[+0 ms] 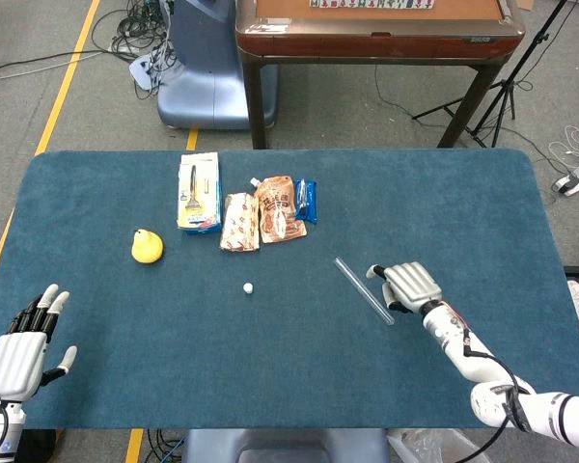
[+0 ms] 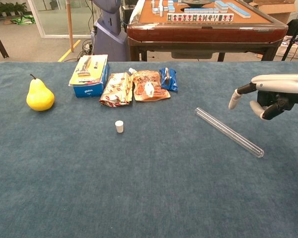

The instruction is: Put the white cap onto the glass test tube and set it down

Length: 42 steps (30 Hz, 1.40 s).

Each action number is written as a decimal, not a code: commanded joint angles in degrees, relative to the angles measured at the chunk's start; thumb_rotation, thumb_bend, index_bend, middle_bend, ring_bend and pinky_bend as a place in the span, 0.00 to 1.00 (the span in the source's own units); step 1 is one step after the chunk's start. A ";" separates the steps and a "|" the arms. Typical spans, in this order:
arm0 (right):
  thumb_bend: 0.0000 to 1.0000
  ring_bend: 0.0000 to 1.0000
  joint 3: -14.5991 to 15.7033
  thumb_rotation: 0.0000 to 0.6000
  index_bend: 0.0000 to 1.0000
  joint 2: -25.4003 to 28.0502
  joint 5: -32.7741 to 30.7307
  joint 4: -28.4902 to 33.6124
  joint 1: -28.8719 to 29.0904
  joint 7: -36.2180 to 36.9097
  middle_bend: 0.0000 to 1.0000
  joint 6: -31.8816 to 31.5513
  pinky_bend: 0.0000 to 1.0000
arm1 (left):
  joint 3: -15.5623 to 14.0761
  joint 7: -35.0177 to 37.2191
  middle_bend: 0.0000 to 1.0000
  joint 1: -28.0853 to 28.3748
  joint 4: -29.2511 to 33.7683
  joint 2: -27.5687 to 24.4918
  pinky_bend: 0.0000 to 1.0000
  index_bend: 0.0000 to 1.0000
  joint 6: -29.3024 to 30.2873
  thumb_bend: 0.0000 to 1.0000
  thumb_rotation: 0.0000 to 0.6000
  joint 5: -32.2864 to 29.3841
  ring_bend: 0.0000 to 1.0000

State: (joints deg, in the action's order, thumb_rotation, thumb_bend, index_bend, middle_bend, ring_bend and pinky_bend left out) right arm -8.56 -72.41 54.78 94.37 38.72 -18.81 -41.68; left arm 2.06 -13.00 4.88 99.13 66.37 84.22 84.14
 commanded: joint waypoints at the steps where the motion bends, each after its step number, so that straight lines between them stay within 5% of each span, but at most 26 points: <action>1: 1.00 1.00 0.18 1.00 0.29 -1.98 -3.13 -2.52 1.97 -0.56 1.00 0.94 1.00 | -0.02 0.05 0.00 0.05 -0.13 0.08 0.14 0.00 -0.16 0.31 1.00 -0.18 0.02; 23: 1.00 1.00 3.20 1.00 0.30 -9.66 -11.74 -12.20 9.54 -2.28 1.00 3.94 1.00 | -0.14 0.52 0.00 0.50 -1.35 0.73 0.14 0.00 -1.26 0.31 1.00 -1.16 0.02; 42: 0.96 1.00 5.58 1.00 0.31 -10.81 -4.20 -2.88 11.08 -4.11 1.00 -1.35 1.00 | -0.49 2.03 0.00 -0.03 -2.40 0.68 0.14 0.00 -0.78 0.31 1.00 -1.27 0.02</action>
State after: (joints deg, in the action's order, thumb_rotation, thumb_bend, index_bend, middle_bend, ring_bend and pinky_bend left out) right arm -3.42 -83.43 49.60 90.52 50.23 -22.61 -41.73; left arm 1.58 -10.99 4.86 96.75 67.05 83.42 82.86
